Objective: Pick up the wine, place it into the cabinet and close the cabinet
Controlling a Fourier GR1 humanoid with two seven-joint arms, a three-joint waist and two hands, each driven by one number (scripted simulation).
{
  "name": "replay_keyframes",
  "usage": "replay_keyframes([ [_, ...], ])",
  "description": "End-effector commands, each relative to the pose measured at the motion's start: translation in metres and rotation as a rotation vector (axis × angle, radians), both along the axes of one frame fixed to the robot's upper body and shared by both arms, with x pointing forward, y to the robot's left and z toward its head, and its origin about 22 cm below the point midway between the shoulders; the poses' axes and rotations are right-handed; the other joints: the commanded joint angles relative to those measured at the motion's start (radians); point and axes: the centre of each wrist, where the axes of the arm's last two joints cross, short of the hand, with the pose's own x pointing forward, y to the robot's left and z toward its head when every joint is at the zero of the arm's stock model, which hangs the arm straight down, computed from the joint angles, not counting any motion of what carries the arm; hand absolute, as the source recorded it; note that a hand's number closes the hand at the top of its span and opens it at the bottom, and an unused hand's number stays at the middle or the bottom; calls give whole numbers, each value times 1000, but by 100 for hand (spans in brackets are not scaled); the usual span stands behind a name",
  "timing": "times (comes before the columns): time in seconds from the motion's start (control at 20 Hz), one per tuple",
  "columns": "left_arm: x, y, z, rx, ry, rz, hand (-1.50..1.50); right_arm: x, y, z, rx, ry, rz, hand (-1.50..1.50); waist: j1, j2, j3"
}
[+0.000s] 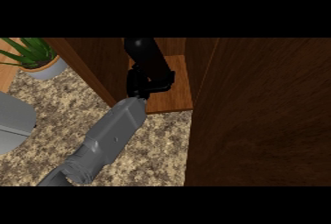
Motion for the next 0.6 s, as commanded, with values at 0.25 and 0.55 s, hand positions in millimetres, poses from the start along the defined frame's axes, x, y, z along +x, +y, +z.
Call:
replay_keyframes([
  [0.25,-10,-9,-6,-5,23,-41,150,2,-1,3,5,-2,12,-150,-21,1,1],
  [0.55,-11,-17,3,-76,-11,38,150,0,0,-4,12,6,39,-150,-44,5,1],
])
